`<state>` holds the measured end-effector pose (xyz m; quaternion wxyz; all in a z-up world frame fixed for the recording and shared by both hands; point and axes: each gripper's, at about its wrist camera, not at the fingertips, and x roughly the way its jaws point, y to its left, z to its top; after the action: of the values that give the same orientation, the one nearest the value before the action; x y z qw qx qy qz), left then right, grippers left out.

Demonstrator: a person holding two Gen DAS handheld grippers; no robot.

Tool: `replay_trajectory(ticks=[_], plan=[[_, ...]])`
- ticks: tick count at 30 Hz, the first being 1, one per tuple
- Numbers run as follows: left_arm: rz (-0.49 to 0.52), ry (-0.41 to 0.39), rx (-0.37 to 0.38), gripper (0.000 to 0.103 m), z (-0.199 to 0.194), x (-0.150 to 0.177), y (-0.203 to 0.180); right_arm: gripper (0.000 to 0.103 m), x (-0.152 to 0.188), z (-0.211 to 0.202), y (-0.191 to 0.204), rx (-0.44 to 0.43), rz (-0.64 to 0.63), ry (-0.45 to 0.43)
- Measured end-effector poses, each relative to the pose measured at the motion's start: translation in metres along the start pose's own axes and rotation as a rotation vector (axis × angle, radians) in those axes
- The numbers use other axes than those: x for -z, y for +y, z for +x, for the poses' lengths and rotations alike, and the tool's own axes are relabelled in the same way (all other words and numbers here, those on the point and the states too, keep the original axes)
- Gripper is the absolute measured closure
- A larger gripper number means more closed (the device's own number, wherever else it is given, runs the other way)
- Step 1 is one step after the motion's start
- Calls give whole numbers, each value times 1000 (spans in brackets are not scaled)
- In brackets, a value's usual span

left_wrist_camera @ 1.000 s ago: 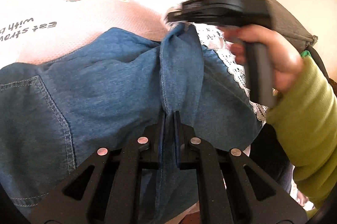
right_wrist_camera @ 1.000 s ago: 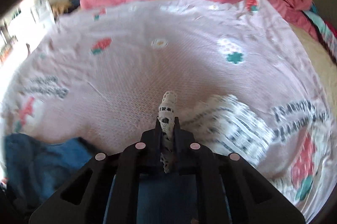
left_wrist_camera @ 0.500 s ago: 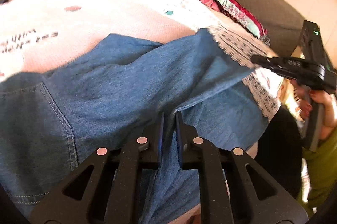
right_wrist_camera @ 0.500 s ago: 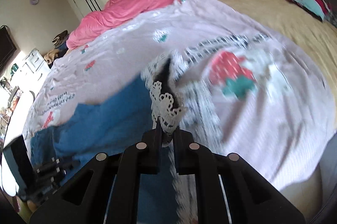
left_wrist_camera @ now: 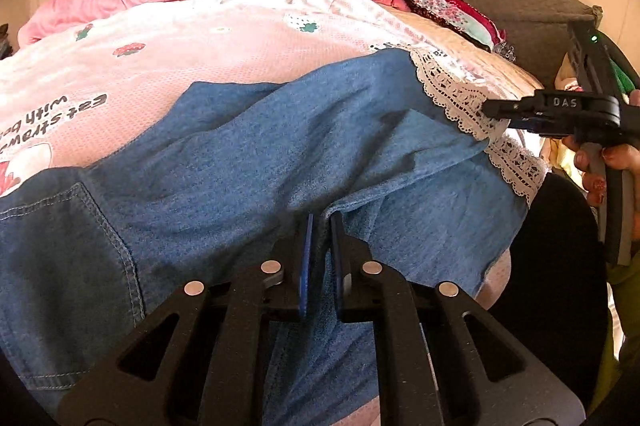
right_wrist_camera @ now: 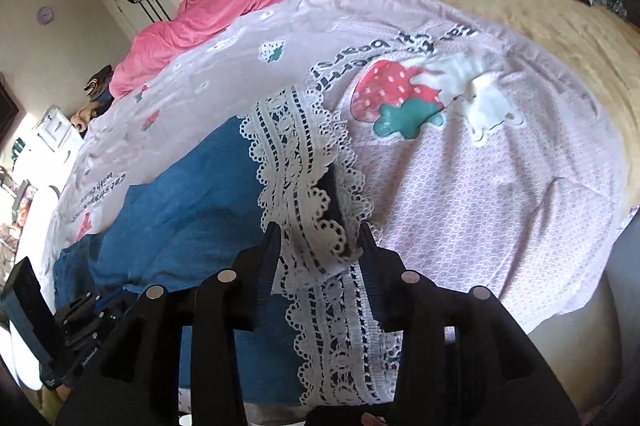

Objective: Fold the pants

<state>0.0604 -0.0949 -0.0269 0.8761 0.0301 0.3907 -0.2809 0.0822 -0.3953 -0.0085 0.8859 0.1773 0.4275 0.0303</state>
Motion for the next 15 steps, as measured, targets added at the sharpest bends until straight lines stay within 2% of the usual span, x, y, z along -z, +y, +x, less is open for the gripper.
replay_trajectory(ticks=[2, 3, 9, 15], plan=[[-4, -5, 10, 102, -3, 0, 1, 85, 0, 1, -2, -1, 2, 6], [-4, -9, 12, 102, -5, -1, 1, 87, 0, -1, -2, -2, -4, 2], [4, -51, 16, 102, -27, -3, 6, 88, -1, -29, 4, -15, -53, -32], [53, -64, 10, 102, -45, 2, -6, 88, 10, -48, 1, -4, -82, -24]])
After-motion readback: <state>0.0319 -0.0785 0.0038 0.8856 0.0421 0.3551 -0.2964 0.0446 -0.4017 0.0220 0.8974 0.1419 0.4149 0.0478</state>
